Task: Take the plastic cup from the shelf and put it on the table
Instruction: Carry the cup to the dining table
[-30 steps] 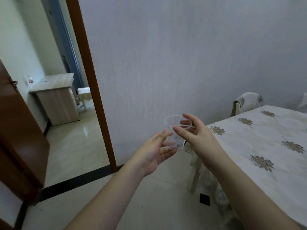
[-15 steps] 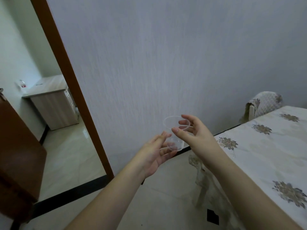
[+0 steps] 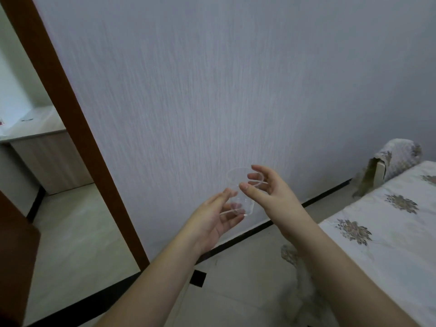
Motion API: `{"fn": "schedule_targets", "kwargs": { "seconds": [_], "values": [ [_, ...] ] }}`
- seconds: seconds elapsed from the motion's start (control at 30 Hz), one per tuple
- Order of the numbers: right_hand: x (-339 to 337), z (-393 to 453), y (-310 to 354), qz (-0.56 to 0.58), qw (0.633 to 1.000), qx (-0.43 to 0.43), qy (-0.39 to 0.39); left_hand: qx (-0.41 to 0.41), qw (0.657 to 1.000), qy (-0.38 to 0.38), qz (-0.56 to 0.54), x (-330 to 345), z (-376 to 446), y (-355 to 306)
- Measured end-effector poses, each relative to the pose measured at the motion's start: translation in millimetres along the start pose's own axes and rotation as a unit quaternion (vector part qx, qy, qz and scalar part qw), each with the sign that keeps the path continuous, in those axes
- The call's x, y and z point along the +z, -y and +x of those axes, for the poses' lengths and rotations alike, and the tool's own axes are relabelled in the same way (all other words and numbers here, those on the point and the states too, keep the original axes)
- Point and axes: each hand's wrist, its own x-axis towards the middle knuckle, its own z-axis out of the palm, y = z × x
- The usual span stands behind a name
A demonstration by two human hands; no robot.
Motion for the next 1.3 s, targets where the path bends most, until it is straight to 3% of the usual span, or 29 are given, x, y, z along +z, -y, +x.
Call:
{"fn": "schedule_targets", "kwargs": {
  "seconds": [0.2, 0.5, 0.8, 1.3],
  "values": [
    [26, 67, -6, -0.007, 0.999, 0.014, -0.03, -0.025, 0.999, 0.032, 0.028, -30, 70, -44],
    [10, 136, -32, -0.026, 0.996, 0.028, -0.08, -0.054, 0.996, 0.07, 0.034, -20, 164, -53],
    [-63, 213, -82, -0.005, 0.989, 0.03, -0.142, -0.076, 0.991, 0.094, 0.064, 54, 267, -45],
    [-193, 303, -119, -0.05, 0.973, 0.04, -0.224, -0.104, 0.964, 0.216, 0.114, 173, 418, -27]
  ]
}}
